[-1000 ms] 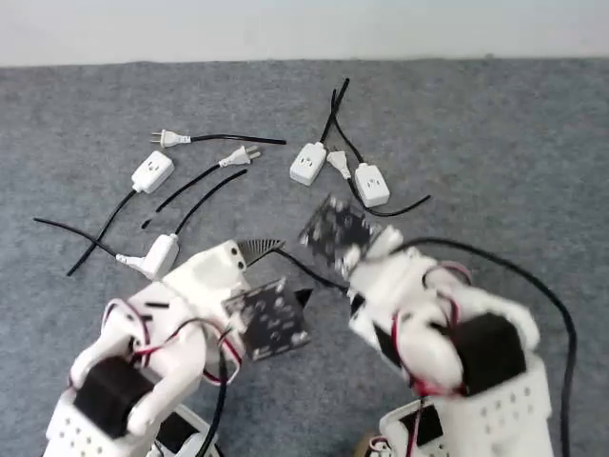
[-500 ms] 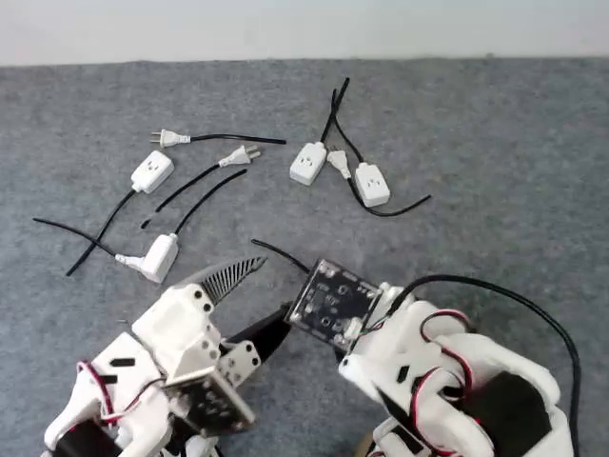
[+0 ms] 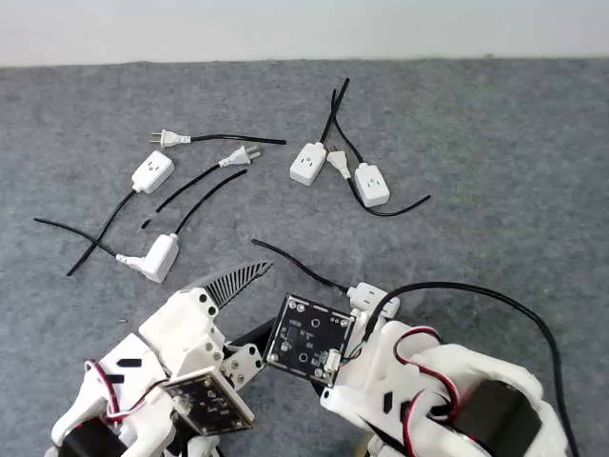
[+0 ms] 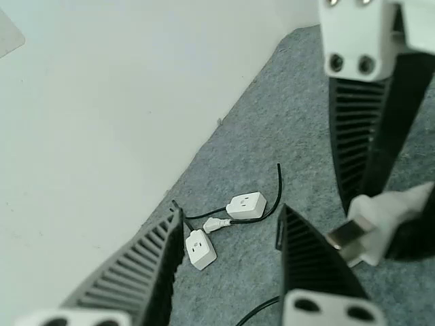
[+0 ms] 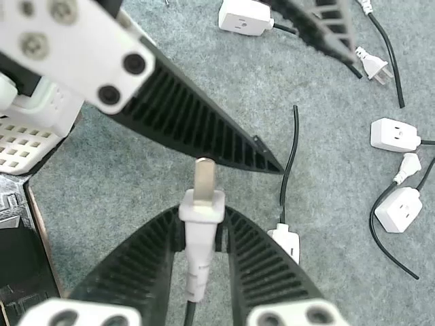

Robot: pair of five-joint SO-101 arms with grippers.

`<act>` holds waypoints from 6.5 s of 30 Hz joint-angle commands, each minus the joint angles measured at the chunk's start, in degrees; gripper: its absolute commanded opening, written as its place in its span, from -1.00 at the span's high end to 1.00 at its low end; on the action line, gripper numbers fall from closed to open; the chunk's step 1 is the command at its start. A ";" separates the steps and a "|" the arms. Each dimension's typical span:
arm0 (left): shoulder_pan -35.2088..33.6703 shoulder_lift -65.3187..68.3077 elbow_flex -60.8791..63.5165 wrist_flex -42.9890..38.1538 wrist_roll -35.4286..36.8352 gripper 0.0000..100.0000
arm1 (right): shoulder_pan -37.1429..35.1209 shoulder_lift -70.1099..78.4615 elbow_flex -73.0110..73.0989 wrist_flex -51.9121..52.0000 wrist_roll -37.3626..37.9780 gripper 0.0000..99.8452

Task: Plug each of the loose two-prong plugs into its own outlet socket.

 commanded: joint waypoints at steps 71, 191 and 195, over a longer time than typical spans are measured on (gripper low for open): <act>5.19 0.26 -11.74 9.93 4.75 0.55 | -0.57 -0.57 0.97 -0.66 -0.35 0.98; -36.92 -0.09 12.70 -6.77 16.44 0.56 | 21.67 18.15 3.16 -5.41 5.10 0.98; -36.84 -0.09 13.23 -6.77 16.35 0.56 | 25.36 24.92 0.88 -6.55 7.74 0.98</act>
